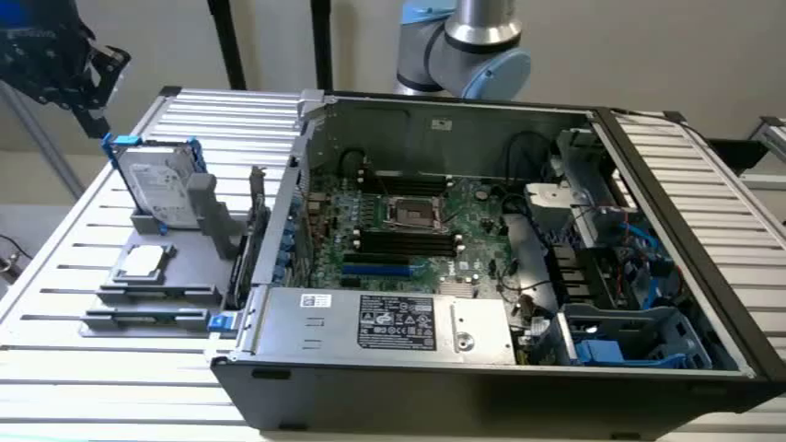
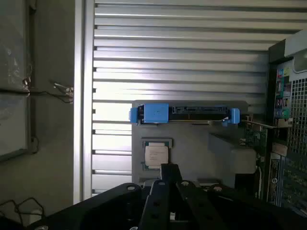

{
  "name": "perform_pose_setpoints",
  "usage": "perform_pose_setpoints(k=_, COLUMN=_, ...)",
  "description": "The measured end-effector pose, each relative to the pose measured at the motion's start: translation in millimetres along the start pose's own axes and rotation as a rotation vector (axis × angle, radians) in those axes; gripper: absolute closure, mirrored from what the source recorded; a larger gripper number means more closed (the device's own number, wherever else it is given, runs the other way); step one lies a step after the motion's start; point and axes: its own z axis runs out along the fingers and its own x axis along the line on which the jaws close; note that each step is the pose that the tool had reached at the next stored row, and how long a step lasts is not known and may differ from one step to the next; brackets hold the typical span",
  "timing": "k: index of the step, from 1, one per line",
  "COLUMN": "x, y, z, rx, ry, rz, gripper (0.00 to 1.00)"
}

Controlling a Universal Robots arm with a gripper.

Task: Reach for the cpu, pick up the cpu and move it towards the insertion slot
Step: 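Pick up the cpu and move it towards the insertion slot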

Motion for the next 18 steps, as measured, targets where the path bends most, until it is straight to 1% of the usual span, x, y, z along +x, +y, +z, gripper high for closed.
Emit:
perform_pose_setpoints(k=13, x=0.3, y=-0.2, z=0.1, rx=0.0001, ry=0.0001, rz=0.0, gripper=0.89)
perform_pose_setpoints(k=15, x=1.9, y=-1.0, z=1.3, rx=0.0, ry=0.0, rz=0.0, gripper=0.89)
perform_pose_setpoints(k=18, x=8.2, y=-1.8, z=5.0, rx=0.0001, ry=0.0001, rz=0.0, gripper=0.89)
